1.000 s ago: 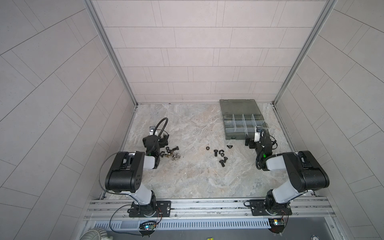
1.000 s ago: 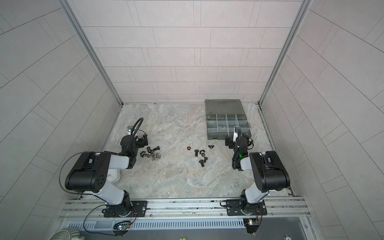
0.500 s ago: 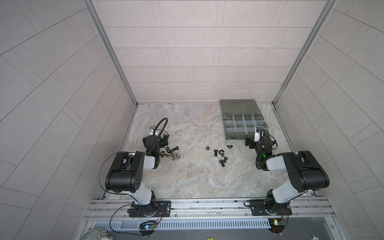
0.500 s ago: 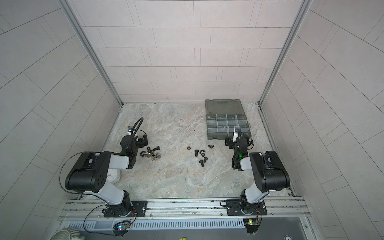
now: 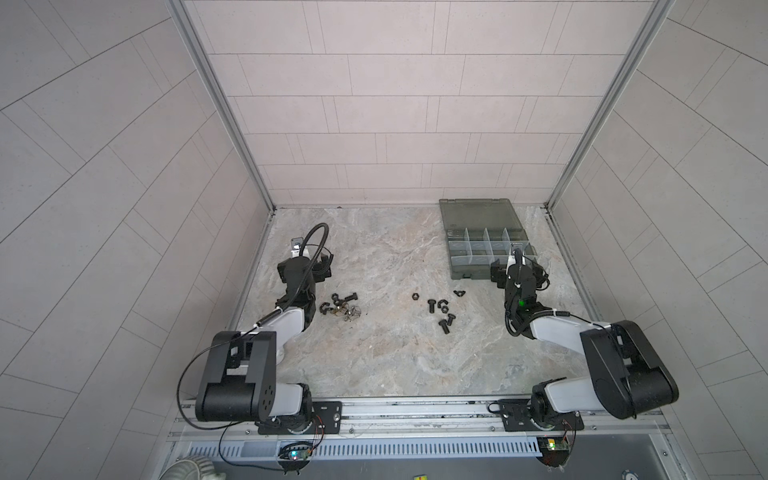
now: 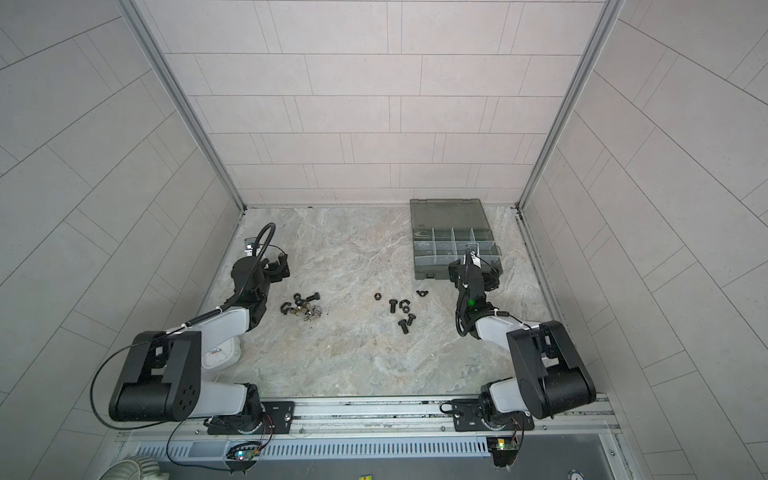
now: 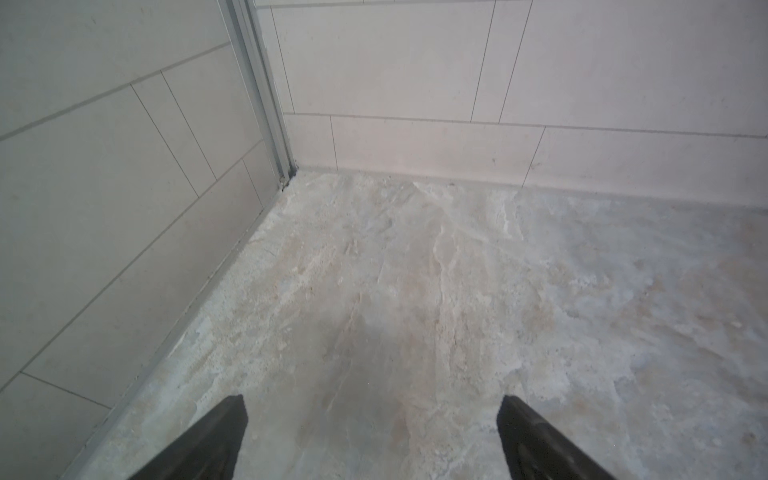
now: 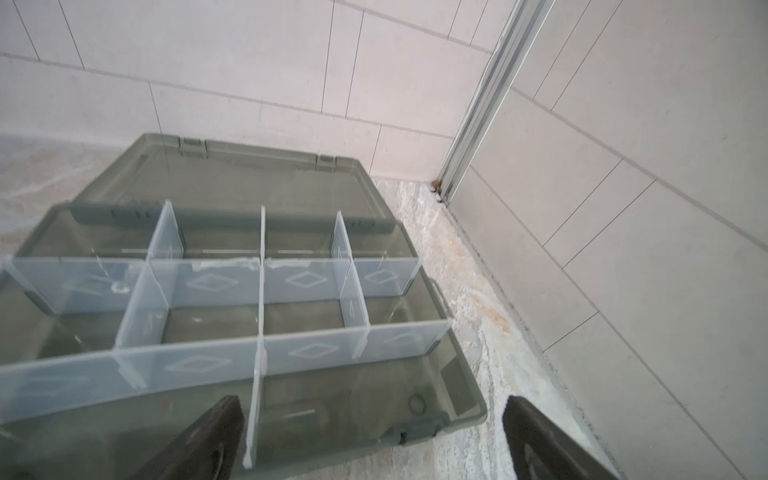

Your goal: Sort the screws and nuts into containers

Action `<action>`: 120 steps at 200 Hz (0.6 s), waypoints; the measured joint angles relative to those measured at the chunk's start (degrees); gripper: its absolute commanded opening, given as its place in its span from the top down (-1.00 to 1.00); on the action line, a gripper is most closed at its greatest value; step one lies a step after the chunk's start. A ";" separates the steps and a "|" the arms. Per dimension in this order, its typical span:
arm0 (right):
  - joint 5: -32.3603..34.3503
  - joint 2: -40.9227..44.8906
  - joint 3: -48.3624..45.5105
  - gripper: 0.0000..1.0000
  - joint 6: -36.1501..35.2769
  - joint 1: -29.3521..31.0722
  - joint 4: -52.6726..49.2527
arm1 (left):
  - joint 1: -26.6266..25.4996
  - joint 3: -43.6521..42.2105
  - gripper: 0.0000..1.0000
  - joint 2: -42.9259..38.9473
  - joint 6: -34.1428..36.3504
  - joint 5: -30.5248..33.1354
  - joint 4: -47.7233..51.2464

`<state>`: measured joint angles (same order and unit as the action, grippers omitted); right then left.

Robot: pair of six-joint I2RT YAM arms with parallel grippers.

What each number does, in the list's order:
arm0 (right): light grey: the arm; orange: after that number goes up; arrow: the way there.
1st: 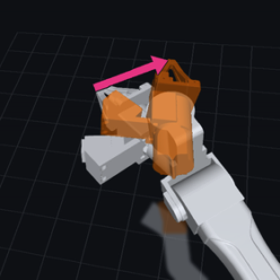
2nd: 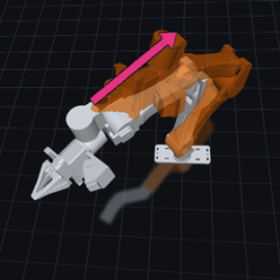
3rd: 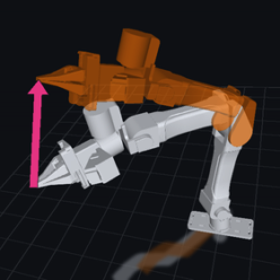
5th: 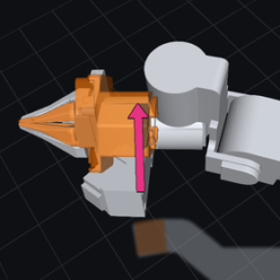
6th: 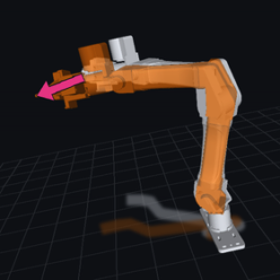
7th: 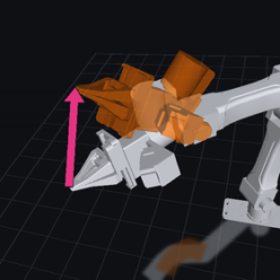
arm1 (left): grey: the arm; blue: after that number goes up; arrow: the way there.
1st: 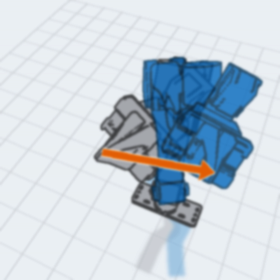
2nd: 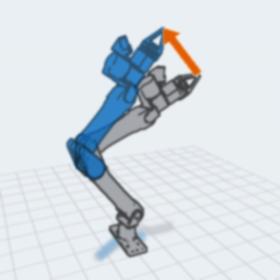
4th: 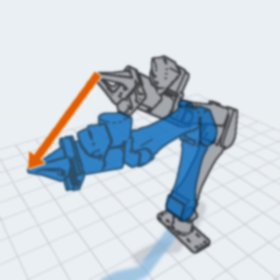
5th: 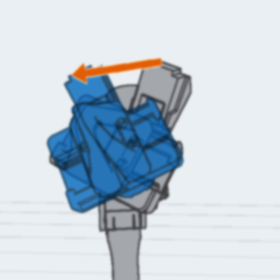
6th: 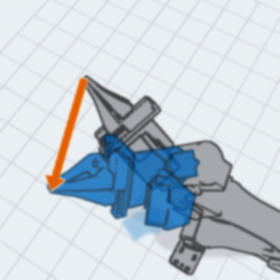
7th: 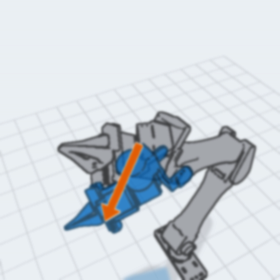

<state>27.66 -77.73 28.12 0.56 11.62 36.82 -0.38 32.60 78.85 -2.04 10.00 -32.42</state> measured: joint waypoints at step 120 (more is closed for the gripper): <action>-5.25 0.79 33.83 -0.79 7.54 2.25 -42.69 | -14.23 34.27 -1.00 5.03 -4.59 -5.86 31.76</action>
<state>22.41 -76.95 61.95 8.10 13.87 -5.87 -14.61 66.87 83.88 -6.63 4.14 -0.67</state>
